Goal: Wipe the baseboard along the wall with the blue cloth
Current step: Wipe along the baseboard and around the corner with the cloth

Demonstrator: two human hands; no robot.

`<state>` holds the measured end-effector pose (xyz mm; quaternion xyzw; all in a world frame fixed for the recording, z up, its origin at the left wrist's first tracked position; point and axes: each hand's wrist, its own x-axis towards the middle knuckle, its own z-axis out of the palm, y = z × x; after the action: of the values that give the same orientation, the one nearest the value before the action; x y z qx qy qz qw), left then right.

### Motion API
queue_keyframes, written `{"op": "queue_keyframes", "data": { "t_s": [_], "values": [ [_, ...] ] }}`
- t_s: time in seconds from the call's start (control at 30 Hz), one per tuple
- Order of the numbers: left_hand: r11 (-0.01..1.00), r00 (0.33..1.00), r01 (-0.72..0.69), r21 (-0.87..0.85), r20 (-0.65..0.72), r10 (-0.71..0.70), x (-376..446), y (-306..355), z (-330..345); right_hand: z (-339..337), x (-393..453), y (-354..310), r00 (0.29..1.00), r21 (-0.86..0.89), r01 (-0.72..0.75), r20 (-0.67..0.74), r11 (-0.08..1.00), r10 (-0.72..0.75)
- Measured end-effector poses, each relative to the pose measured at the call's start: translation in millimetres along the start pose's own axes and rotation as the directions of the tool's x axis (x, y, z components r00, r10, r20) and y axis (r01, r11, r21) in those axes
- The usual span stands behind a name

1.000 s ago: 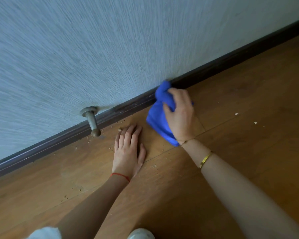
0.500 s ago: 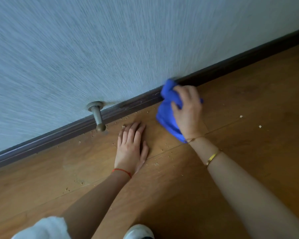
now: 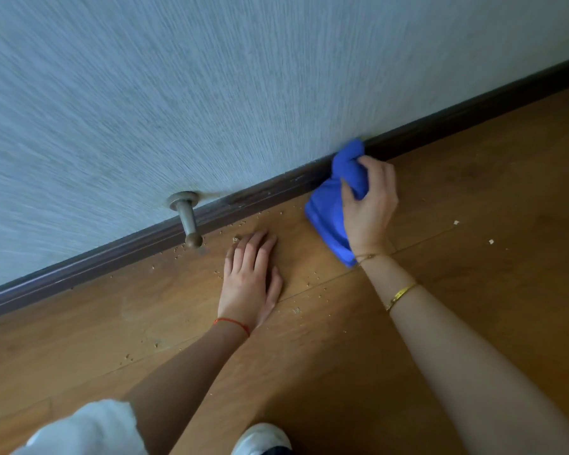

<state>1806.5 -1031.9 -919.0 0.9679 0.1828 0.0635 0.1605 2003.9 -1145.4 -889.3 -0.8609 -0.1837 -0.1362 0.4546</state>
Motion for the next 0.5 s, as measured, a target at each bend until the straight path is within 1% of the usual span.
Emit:
{"op": "queue_keyframes", "data": {
  "t_s": [0.03,0.07,0.13,0.2,0.27,0.3,0.37,0.43,0.5],
  "values": [
    [1.0,1.0,0.004,0.0,0.002,-0.004,-0.4,0.4,0.3,-2.1,3.6,2.2,1.0,-0.006,-0.025,-0.009,1.0,0.025],
    [1.0,1.0,0.005,0.001,0.003,-0.005,-0.3,0.8,0.2,-1.9,3.8,0.6,1.0,-0.024,-0.002,0.007,1.0,0.002],
    [1.0,1.0,0.005,0.001,0.007,-0.005,0.1,1.3,0.2,3.5,-5.5,-10.9,0.99,-0.055,0.117,0.08,0.992,-0.112],
    [1.0,1.0,0.009,0.001,0.01,-0.009,0.5,0.8,0.6,12.7,-21.5,-24.4,0.959,-0.052,0.238,0.172,0.97,-0.226],
    [1.0,1.0,0.001,0.002,-0.004,-0.001,-0.6,0.5,0.9,17.7,-28.7,-29.6,0.932,-0.014,0.278,0.248,0.96,-0.266],
    [1.0,1.0,-0.003,-0.001,-0.013,0.003,-0.9,0.3,0.8,17.1,-26.0,-26.7,0.928,-0.006,0.279,0.26,0.96,-0.268],
    [1.0,1.0,-0.007,-0.004,-0.015,0.006,-0.6,0.2,-0.2,9.9,-16.6,-14.5,0.949,-0.025,0.241,0.214,0.97,-0.231],
    [1.0,1.0,0.0,0.001,-0.002,0.0,-0.2,0.4,-0.3,0.0,-2.5,1.0,0.988,-0.01,0.117,0.103,0.993,-0.115],
    [1.0,1.0,0.007,0.001,0.012,-0.007,-0.4,0.2,0.3,-6.2,7.1,9.8,0.999,0.004,0.011,0.033,1.0,-0.011]
  ]
}}
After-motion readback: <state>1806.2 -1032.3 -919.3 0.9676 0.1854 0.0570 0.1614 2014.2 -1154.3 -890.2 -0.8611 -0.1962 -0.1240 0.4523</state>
